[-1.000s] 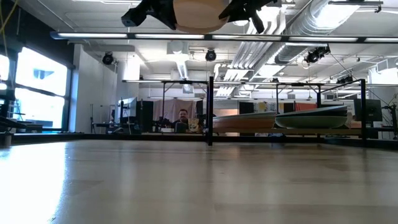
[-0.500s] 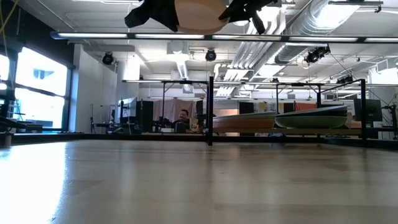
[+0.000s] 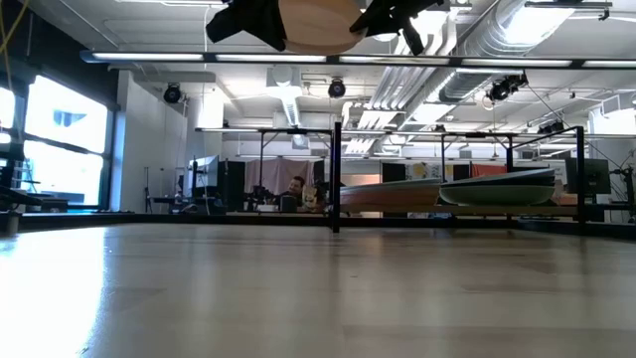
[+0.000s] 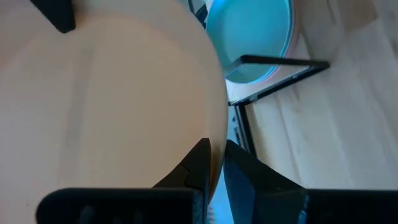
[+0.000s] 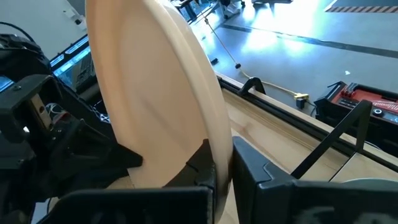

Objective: Place and stack plates onto a shelf
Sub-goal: Stack the light orange plate on top of the light blue plate

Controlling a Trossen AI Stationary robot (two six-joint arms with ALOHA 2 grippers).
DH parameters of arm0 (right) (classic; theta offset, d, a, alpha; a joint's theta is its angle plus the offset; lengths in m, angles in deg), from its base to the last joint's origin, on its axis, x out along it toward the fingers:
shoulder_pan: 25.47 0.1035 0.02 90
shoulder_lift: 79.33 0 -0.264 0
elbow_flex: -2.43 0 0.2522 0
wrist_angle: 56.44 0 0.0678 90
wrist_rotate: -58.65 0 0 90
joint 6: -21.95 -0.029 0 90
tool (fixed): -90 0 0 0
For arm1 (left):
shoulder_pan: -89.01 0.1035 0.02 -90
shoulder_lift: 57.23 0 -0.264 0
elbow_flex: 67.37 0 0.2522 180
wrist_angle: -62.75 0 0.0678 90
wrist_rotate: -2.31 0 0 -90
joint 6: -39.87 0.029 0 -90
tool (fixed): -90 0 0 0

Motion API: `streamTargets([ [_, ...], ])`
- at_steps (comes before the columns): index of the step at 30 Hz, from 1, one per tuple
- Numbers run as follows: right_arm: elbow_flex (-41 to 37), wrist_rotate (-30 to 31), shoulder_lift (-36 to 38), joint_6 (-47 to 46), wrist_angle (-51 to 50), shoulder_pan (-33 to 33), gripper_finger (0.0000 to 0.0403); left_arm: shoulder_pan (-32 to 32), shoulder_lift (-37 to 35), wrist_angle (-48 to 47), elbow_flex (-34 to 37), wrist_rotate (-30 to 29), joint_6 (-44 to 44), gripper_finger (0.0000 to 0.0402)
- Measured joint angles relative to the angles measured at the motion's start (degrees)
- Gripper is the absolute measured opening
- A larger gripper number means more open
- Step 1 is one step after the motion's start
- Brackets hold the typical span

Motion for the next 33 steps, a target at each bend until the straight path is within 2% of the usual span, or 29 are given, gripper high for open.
streamTargets([
  [5,0.00,-0.23,0.00,-0.07,0.01,-0.38,0.0004,-0.89,0.03,0.36,0.00,-0.01,-6.10,0.0025],
  [9,0.07,-0.66,0.00,-0.44,0.24,-1.29,0.0004,-2.21,0.11,1.20,0.04,-3.28,-10.43,0.0025],
  [15,0.13,-2.35,0.04,-1.70,0.38,-3.53,0.0004,-4.26,0.11,4.89,0.10,-9.68,-10.62,0.0034],
  [20,0.20,-2.77,0.15,-2.16,0.60,-4.12,0.0004,-4.69,0.08,8.59,0.11,-13.48,-6.90,0.0054],
  [28,0.20,-2.71,0.15,-2.47,1.21,-4.20,0.0004,-3.54,-0.14,8.81,0.11,-13.57,-7.39,0.0082],
  [33,0.17,-2.37,0.15,-2.80,1.10,-4.25,0.0004,-2.38,-0.23,8.83,0.11,-12.76,-7.59,0.0113],
])
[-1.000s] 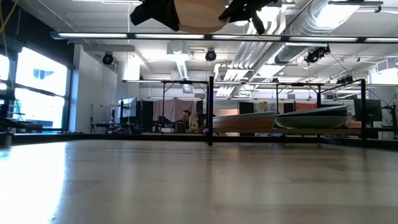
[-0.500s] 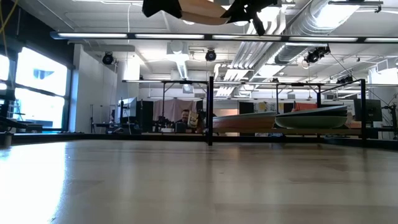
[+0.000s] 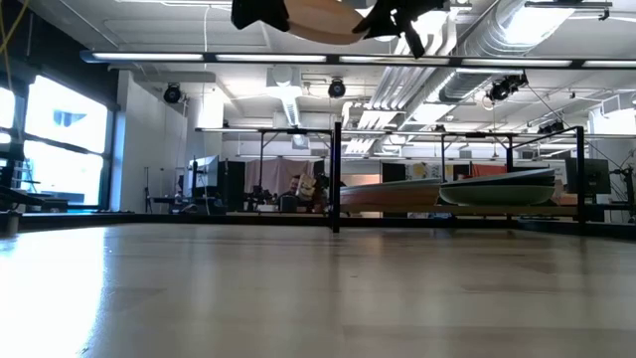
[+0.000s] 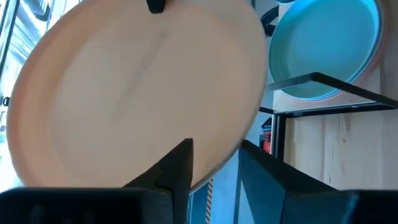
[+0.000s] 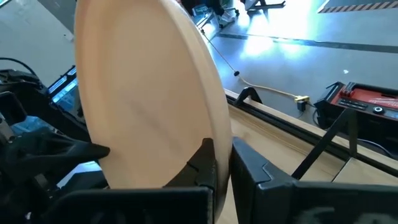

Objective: Place and stack plates onto a shelf
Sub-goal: Stack the light orange plate on top of the light blue plate

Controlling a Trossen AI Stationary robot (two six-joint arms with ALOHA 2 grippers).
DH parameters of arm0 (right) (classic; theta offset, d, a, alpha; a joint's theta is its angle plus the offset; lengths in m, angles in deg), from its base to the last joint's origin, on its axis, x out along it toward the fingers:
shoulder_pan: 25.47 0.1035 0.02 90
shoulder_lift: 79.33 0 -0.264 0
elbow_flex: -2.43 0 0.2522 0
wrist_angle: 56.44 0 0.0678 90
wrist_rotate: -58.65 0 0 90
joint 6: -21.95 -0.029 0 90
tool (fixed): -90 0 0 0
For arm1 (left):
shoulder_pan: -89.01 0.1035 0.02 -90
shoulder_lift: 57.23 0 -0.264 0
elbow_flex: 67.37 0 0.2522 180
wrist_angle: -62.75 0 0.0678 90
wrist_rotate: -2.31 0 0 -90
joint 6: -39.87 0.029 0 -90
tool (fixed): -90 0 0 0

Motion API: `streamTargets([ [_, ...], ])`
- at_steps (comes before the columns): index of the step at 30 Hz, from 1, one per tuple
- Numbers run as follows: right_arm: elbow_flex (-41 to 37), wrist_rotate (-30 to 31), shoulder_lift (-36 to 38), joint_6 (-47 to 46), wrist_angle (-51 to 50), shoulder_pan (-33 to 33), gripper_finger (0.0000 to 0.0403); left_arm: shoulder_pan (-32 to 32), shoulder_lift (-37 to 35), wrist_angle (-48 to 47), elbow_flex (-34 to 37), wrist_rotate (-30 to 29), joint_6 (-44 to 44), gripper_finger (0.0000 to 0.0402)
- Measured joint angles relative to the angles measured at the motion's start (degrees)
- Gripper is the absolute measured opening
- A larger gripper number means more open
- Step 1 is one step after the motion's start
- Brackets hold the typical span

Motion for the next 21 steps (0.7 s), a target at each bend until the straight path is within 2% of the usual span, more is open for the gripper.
streamTargets([
  [3,-0.05,0.04,0.11,0.06,-0.22,-0.52,0.0004,-0.20,-0.02,-0.01,-0.02,-0.72,-0.10,0.0134],
  [8,-0.11,0.02,0.61,0.17,-0.40,-2.83,0.0004,-2.27,-0.09,-0.02,-0.07,-7.05,-2.93,0.0152],
  [16,-0.11,-0.42,3.07,0.24,-3.32,-8.58,0.0004,-5.79,-0.43,-0.12,-0.10,-12.34,-6.64,0.0149],
  [21,-0.11,-1.98,4.30,1.06,-10.62,-14.05,0.0004,-7.60,-1.62,-0.18,-0.13,-17.39,-6.77,0.0148],
])
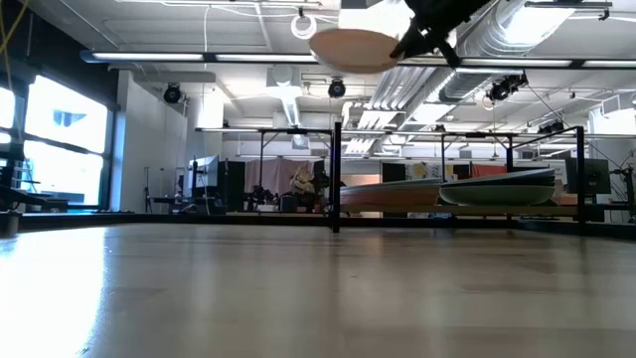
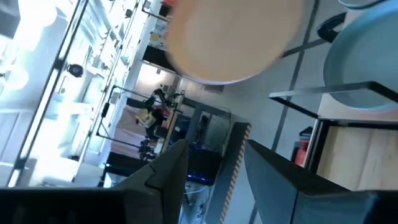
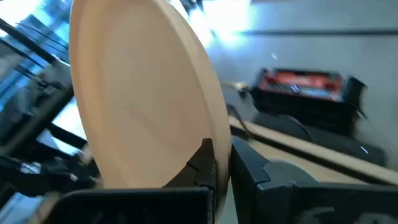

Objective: Place and stack plates onto a shelf
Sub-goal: Stack the light orange plate on top of the light blue plate

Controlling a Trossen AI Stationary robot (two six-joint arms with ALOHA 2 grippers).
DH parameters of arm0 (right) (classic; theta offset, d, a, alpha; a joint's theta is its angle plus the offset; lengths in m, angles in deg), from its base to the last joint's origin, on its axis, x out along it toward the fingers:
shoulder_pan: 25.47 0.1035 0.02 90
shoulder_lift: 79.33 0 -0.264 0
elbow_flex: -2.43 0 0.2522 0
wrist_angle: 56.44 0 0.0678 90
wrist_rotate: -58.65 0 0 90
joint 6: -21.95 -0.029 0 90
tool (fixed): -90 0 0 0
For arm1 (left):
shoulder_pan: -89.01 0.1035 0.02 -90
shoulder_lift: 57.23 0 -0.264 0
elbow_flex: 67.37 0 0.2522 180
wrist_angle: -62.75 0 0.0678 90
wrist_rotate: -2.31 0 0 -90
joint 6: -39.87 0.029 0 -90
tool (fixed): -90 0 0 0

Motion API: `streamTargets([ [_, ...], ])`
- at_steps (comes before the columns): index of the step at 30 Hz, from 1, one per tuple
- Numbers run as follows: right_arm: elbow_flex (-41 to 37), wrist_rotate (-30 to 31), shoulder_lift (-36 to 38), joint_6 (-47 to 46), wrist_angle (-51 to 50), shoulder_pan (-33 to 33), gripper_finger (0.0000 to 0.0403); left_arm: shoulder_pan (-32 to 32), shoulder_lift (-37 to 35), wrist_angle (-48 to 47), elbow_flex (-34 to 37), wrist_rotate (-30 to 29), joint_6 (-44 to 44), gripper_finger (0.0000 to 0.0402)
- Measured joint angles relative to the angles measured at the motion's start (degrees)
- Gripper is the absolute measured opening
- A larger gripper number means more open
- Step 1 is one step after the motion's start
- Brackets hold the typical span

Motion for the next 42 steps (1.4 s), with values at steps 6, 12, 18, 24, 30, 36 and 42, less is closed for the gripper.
streamTargets([
  [6,0.00,-5.53,0.03,2.33,-9.90,-8.23,0.0004,-1.34,-3.28,-0.19,0.02,-0.48,-5.95,0.0147],
  [12,-0.02,-10.99,-0.23,5.73,-17.39,-15.79,0.0004,-2.23,-6.57,-0.21,0.02,-0.49,-10.52,0.0147],
  [18,-0.02,-13.65,-3.93,8.56,-24.45,-18.95,0.0004,-2.30,-7.64,-0.25,0.02,-0.30,-11.86,0.0147],
  [24,-0.08,-17.28,-10.30,10.62,-25.86,-18.20,0.0004,-2.28,-7.42,-0.43,0.04,0.02,-11.85,0.0147],
  [30,-0.09,-20.50,-15.57,11.27,-26.13,-17.73,0.0004,-2.28,-7.50,-0.95,0.04,-0.03,-11.85,0.0147],
  [36,-0.08,-22.63,-18.88,11.17,-26.13,-17.25,0.0004,-2.28,-7.50,-2.19,0.04,-0.03,-11.86,0.0147],
  [42,-0.07,-22.57,-22.29,10.94,-26.31,-16.13,0.0004,-2.22,-7.50,-2.18,0.04,-0.04,-11.84,0.0147],
])
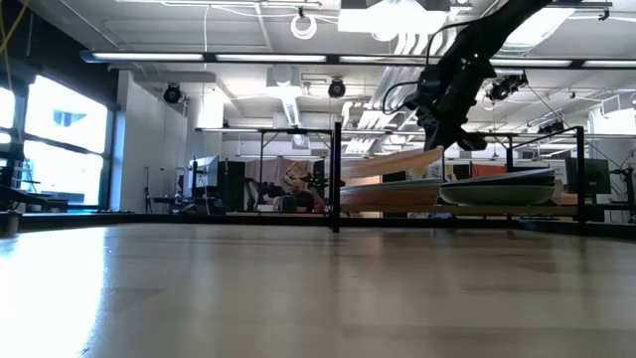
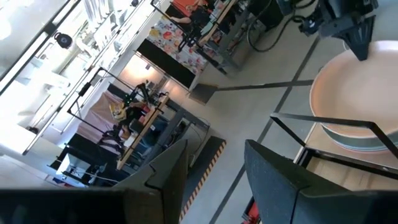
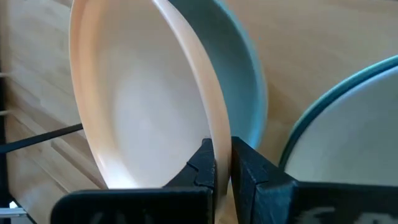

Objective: Place and stack plates onto a shelf
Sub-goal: Stack the light orange plate on top of the light blue plate

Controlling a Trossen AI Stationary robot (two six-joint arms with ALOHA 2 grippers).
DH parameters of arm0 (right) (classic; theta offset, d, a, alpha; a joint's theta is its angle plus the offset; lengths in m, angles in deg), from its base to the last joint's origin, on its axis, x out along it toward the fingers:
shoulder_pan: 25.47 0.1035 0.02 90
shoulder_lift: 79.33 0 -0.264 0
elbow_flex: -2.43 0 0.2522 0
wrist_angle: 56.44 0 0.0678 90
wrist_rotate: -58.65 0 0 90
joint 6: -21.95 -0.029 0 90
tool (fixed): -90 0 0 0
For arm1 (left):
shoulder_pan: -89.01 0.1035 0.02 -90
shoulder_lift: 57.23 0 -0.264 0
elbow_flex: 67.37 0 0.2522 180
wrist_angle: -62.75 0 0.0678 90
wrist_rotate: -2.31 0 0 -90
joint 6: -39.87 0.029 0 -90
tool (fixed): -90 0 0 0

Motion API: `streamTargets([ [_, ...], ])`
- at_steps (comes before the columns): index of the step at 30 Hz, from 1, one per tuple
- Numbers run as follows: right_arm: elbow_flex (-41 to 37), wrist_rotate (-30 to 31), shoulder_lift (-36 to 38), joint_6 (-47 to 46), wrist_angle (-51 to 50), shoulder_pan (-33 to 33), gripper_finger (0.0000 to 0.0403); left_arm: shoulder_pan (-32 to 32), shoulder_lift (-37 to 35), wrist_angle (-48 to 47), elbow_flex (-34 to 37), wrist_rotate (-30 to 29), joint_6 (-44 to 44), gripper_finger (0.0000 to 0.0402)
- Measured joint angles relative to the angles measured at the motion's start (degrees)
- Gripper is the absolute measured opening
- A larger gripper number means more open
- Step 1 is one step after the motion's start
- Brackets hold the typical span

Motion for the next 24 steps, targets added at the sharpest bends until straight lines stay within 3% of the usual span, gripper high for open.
streamTargets([
  [14,-0.01,1.12,-2.21,-0.59,1.28,1.18,0.0014,0.00,0.00,0.02,0.02,-0.01,0.00,0.0147],
  [24,-0.01,3.64,-2.18,-1.05,2.13,2.69,0.0087,0.00,0.00,0.02,0.02,-0.01,-0.01,0.0147],
])
